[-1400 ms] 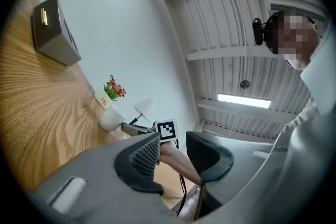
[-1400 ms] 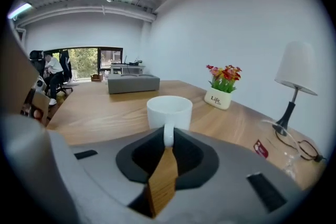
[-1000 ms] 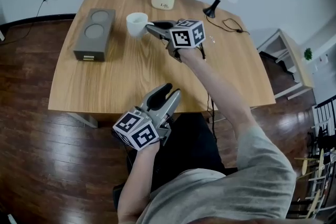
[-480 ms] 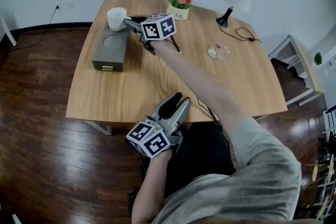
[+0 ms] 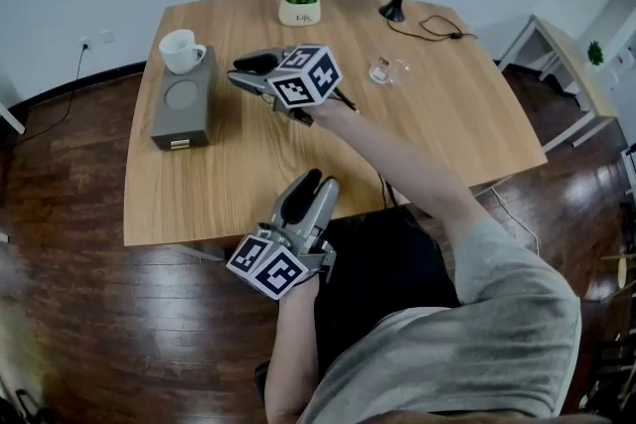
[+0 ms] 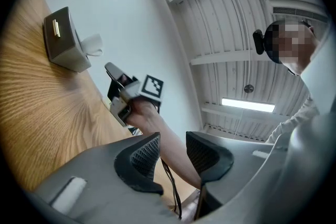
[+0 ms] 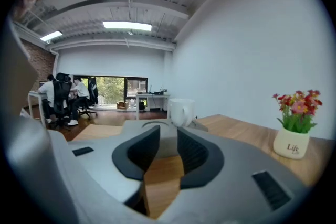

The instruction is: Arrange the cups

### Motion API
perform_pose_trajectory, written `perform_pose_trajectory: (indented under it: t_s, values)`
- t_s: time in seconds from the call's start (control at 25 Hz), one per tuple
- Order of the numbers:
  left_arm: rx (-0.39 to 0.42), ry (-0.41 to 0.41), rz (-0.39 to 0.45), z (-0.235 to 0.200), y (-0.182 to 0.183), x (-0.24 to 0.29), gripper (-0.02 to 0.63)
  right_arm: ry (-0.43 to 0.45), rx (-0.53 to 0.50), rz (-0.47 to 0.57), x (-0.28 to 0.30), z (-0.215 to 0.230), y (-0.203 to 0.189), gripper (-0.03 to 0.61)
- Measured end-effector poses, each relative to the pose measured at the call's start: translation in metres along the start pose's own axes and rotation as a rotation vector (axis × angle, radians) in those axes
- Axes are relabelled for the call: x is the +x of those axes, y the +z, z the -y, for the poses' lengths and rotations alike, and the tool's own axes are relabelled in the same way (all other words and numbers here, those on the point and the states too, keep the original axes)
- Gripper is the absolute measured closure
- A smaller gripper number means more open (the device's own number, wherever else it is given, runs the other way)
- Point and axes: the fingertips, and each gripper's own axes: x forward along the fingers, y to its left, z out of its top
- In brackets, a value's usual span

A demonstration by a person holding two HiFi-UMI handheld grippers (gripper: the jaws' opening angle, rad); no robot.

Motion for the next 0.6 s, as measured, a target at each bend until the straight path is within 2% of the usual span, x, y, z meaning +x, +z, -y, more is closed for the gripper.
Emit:
perform_pose_trajectory:
  t_s: [0.08, 0.16, 0.32, 0.44, 0.6]
  values:
    - [0.001, -0.008, -0.01, 0.002, -0.004, 0.002, 0.449, 0.02, 0.0, 0.027, -0.053, -0.016, -0.017, 0.463]
    - [-0.001, -0.018, -0.018, 0.004, -0.009, 0.007, 0.449, -0.014, -0.008, 0.027, -0.111, -0.017, -0.041, 0.463]
    - [-0.012, -0.025, -0.039, 0.01, -0.023, 0.012, 0.449, -0.176, -0.001, 0.001, -0.225, 0.007, -0.091, 0.469]
    - [0.007, -0.022, -0.071, 0.011, -0.033, 0.018, 0.449, -0.302, 0.053, -0.009, -0.299, 0.032, -0.126, 0.469]
    - [0.018, -0.029, -0.099, 0.016, -0.042, 0.026, 0.449, -0.39, 0.136, -0.026, -0.358, 0.052, -0.163, 0.461]
